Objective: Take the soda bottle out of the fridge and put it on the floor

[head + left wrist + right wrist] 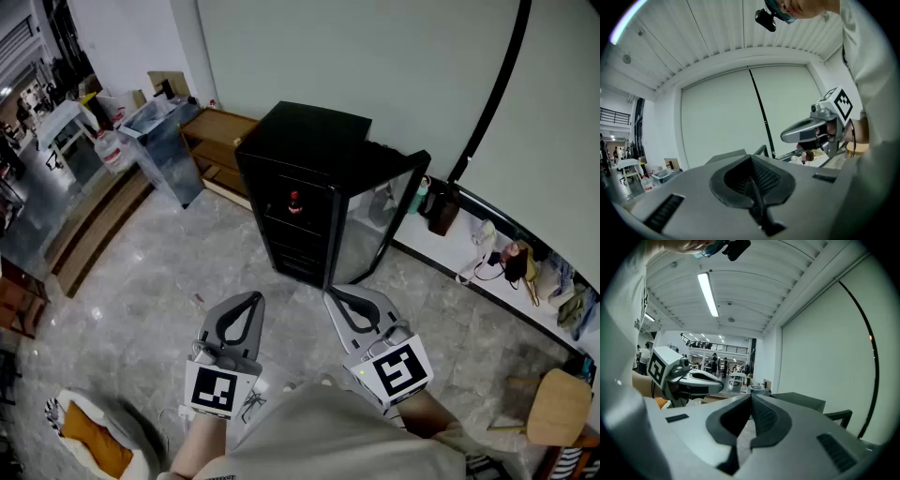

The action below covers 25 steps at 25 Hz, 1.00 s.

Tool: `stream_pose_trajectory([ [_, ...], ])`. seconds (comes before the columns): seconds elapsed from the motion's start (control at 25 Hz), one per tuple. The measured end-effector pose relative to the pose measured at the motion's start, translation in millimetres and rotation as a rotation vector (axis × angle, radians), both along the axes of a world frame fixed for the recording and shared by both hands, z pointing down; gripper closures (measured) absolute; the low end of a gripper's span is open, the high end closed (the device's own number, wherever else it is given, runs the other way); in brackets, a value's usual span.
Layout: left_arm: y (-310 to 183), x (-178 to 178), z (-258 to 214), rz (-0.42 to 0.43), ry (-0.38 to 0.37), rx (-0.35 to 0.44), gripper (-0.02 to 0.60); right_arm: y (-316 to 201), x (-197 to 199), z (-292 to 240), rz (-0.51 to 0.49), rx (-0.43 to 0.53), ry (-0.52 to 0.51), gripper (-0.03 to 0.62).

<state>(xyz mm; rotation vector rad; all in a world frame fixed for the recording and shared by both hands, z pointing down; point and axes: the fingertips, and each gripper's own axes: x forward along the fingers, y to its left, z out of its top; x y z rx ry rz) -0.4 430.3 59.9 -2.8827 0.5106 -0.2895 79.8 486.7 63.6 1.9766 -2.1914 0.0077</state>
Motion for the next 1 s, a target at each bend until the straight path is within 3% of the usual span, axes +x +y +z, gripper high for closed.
stream_pose_trajectory([
  [0.28, 7, 19, 2, -0.003, -0.003, 0.012, 0.575, 6, 17, -4, -0.010, 0.046, -0.051, 0.599],
  [1.0, 25, 32, 9, -0.044, 0.009, 0.002, 0.575, 16, 23, 22, -0.071, -0.012, -0.034, 0.597],
])
